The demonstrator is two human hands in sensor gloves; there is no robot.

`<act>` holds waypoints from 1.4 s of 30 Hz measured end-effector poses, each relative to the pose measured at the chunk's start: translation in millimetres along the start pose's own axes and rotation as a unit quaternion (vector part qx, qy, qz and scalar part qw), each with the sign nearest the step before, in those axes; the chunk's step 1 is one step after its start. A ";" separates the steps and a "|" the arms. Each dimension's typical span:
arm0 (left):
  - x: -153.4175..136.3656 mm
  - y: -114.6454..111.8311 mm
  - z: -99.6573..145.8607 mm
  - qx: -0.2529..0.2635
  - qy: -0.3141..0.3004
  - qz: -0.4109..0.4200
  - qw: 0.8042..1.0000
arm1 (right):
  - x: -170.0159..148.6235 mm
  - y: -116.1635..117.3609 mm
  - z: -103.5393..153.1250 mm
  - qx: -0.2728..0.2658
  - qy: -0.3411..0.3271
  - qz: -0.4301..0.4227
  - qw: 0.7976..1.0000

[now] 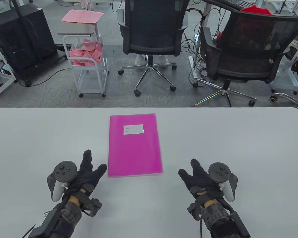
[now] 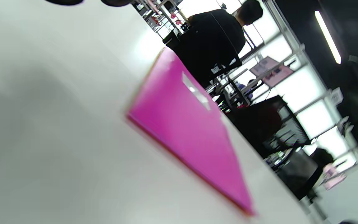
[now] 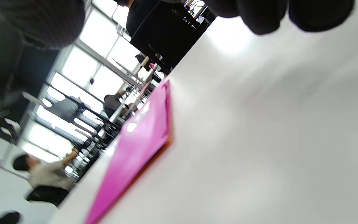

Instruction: Insert cardstock into L-shaped folders

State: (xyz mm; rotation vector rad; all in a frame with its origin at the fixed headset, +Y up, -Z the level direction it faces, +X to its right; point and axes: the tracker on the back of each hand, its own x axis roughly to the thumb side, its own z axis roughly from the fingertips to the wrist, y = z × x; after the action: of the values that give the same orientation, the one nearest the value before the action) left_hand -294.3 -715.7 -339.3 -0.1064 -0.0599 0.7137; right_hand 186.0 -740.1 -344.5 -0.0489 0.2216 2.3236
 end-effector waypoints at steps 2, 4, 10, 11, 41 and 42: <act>-6.1 5.0 3.1 -0.017 -0.012 -0.166 0.986 | 2.0 1.0 -0.2 -0.021 0.003 0.101 0.995; -12.0 4.0 4.8 -0.024 -0.017 -0.286 0.958 | 2.7 2.5 -0.9 -0.034 0.003 0.165 0.986; -25.2 -3.3 -2.6 -0.046 0.014 -0.458 0.888 | 4.1 9.3 -1.9 -0.023 0.032 0.262 0.964; -27.6 -4.2 -4.2 -0.063 0.029 -0.454 0.888 | 4.1 10.4 -1.5 -0.017 0.044 0.282 0.958; -27.9 -19.2 -13.0 -0.130 0.067 -0.380 0.913 | -27.6 16.7 -10.9 0.054 0.148 0.309 0.938; -27.9 -19.2 -13.2 -0.132 0.069 -0.379 0.913 | -27.4 16.5 -10.9 0.055 0.148 0.309 0.938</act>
State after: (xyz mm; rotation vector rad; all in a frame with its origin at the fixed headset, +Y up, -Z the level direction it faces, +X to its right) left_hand -301.7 -749.4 -350.7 -0.3691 -0.0568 -0.0862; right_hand 192.7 -772.8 -349.9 -0.3167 0.5883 2.9182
